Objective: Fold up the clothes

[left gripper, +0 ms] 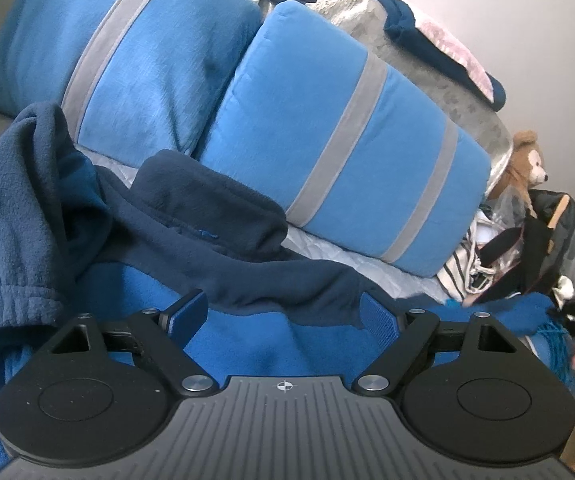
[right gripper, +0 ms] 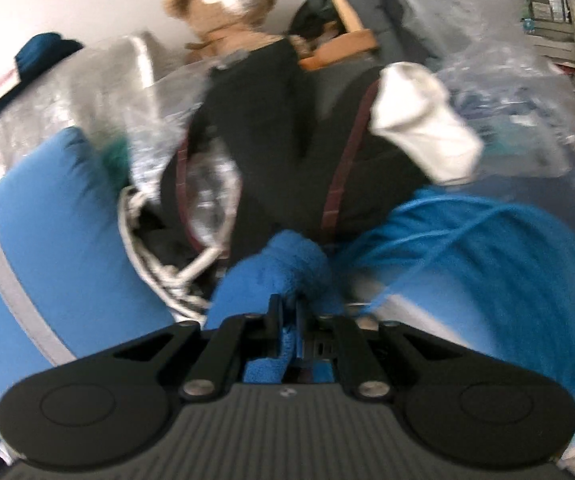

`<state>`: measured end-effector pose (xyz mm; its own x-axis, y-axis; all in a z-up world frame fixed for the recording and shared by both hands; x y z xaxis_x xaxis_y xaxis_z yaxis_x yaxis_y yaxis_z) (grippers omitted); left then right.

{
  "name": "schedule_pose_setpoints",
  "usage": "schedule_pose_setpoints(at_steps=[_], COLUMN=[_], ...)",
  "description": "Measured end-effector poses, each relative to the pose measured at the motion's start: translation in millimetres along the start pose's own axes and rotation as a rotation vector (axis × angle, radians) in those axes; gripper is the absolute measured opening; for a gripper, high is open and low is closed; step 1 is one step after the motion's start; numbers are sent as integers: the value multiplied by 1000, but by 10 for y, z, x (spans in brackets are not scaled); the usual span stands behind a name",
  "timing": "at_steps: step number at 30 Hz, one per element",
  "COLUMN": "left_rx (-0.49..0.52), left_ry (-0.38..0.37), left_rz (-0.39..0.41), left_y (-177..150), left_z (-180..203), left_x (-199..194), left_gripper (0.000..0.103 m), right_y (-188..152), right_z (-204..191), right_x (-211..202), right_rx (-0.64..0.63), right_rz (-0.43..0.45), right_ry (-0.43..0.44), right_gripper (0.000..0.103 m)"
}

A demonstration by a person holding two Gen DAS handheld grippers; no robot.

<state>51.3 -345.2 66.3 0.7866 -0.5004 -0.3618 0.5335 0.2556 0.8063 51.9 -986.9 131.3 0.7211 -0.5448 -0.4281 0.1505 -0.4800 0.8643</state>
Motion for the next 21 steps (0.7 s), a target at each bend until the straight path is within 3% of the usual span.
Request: schedule_pose_setpoints(at_steps=[9, 21], left_rx=[-8, -16], left_ry=[-18, -13], left_rz=[7, -8], left_y=[9, 2], left_z=[20, -5], left_x=[-33, -30], left_gripper=[84, 84], right_y=[-183, -450], right_z=[749, 1183], right_x=[-302, -669], right_rx=[-43, 42], right_rz=[-46, -74], right_ry=[-93, -183], right_gripper=[5, 5])
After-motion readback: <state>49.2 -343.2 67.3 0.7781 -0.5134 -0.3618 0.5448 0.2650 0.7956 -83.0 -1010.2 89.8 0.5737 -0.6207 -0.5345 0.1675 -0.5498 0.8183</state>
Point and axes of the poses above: each gripper's, at about its wrist camera, not at the fingertips, and x roughly the way its jaws point, z to its right, y to its top, the point moved 8 cm from there along x, roughly the way its jaws point, and after that the axes turned 10 degrees about z, right-handed, at the moved point
